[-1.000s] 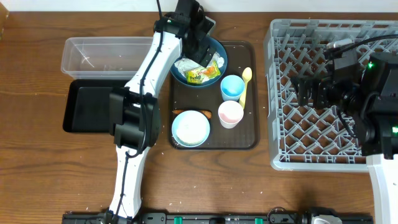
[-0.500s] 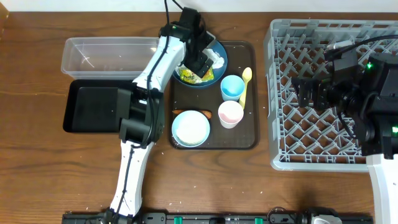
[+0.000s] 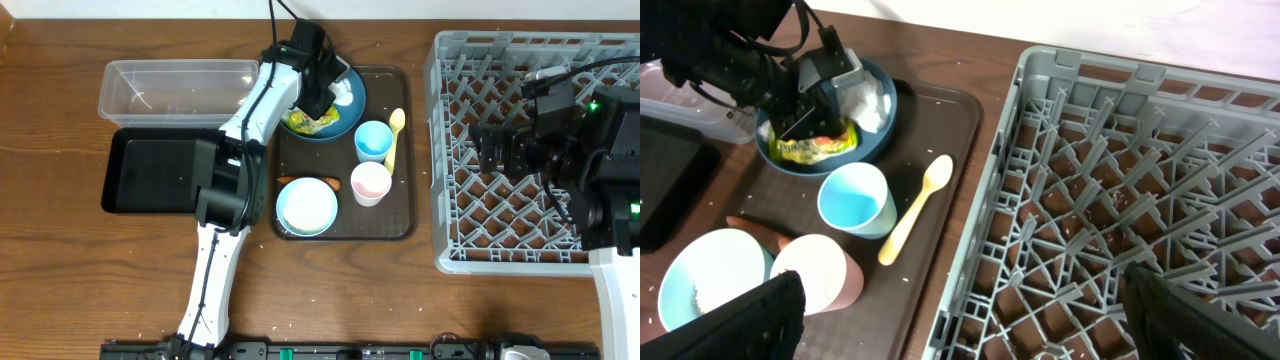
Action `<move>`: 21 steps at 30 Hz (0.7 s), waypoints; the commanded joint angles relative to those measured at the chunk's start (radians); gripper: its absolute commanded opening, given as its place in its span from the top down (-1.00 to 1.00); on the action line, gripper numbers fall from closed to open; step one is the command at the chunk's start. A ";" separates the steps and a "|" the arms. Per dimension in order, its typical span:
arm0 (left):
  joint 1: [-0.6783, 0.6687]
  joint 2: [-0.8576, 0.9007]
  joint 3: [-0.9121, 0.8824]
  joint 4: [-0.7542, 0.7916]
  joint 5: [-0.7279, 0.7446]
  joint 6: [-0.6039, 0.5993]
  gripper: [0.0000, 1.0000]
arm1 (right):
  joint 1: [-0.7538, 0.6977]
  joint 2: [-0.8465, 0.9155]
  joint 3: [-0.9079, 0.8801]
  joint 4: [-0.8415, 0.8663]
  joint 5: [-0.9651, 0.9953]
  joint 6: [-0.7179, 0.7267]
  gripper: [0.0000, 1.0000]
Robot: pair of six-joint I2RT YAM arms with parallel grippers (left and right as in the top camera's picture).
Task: Sort waste into correct bins and load items into the dishwasher rack
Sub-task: 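Reach the left gripper into the blue bowl and grasp the white tissue, then carry the tissue with the left gripper and drop it into the clear bin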
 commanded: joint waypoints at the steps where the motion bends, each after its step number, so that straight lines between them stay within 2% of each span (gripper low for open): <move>1: 0.005 0.055 -0.010 -0.011 -0.025 0.009 0.79 | -0.002 0.001 0.018 -0.002 0.004 0.003 -0.98; 3: 0.005 0.051 -0.010 -0.010 -0.023 -0.010 0.87 | -0.002 0.001 0.018 -0.002 0.004 0.003 -0.98; 12: 0.005 -0.006 0.019 -0.010 -0.023 -0.136 0.88 | -0.002 0.001 0.018 -0.002 0.004 0.003 -0.98; 21: 0.005 -0.140 0.019 -0.037 -0.020 -0.166 0.88 | -0.002 0.001 0.018 -0.003 0.004 0.003 -0.99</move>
